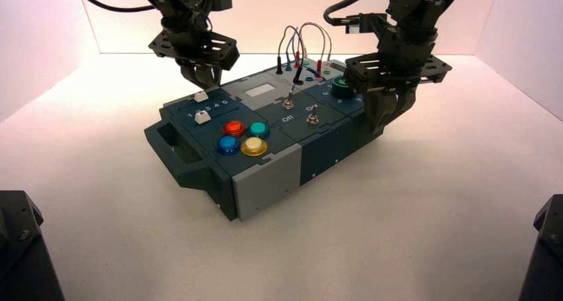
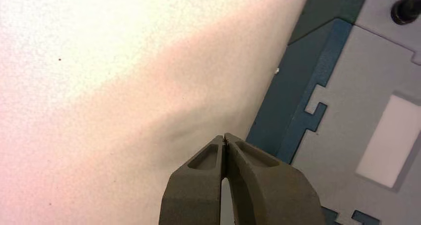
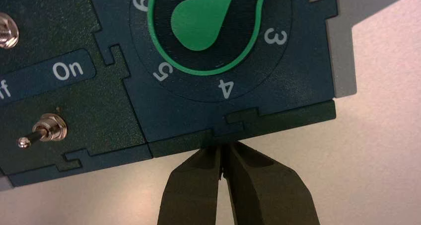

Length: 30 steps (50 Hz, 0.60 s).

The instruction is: Rotate the box counterclockwise.

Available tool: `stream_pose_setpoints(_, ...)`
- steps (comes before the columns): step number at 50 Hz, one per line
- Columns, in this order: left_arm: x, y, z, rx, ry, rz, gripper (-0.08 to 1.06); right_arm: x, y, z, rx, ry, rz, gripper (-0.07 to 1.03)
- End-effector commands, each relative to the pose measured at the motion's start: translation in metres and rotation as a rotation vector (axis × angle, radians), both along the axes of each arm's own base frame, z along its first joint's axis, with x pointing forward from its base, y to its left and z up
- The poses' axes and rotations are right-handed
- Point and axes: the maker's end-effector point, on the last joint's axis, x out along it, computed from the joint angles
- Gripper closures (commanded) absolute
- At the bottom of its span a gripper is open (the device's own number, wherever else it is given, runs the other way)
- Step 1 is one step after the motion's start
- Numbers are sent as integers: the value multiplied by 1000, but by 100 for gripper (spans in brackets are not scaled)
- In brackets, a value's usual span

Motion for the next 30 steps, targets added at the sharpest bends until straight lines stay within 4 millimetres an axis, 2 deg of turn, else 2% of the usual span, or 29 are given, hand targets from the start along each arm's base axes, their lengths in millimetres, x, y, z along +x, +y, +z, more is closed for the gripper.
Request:
stream_pose_setpoints(1,-16,-17,5,-5,18,-45,101,26,12,14,28,-66,4,99)
stream_pose_setpoints(14,-26,-19,9,11,52,-77,101,46,20,15,14,-76,27,99)
stream_pose_setpoints(30,-42,-31,18,24,81,-136,101,63,29,16,11,-81,38,99)
